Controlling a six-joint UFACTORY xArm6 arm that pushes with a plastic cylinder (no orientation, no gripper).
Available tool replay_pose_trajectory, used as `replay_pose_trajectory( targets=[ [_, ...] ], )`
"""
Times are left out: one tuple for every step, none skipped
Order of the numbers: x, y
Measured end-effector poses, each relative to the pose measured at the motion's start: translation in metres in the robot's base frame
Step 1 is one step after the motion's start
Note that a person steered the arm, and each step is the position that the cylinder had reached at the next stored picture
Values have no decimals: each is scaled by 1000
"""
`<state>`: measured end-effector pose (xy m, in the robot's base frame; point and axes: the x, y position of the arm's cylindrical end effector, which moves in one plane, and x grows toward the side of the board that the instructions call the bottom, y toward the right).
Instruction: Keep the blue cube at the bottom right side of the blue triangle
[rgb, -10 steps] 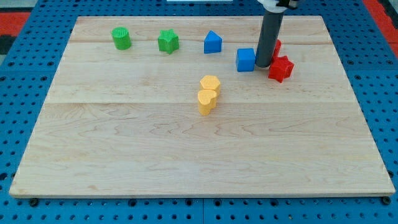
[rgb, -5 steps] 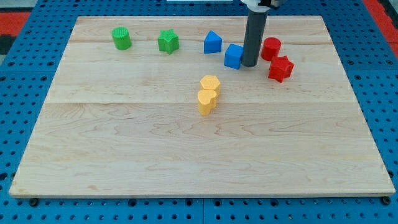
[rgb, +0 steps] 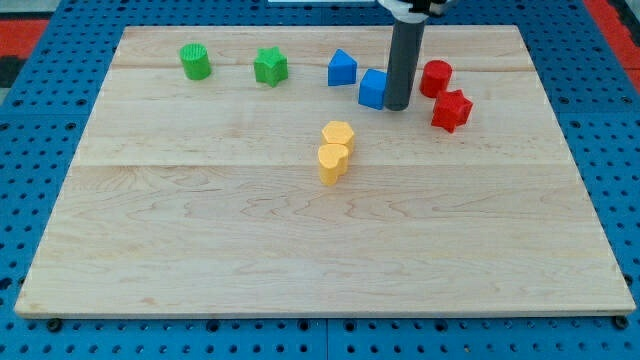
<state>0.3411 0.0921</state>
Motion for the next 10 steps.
replay_pose_trajectory(
  targets=[
    [-9,0],
    [5,1],
    [15,-20],
    [20,-33],
    [12,-33],
    [4,-30],
    [-2,-29],
    [-5,-24],
    [-5,0],
    [-8,13]
  ],
)
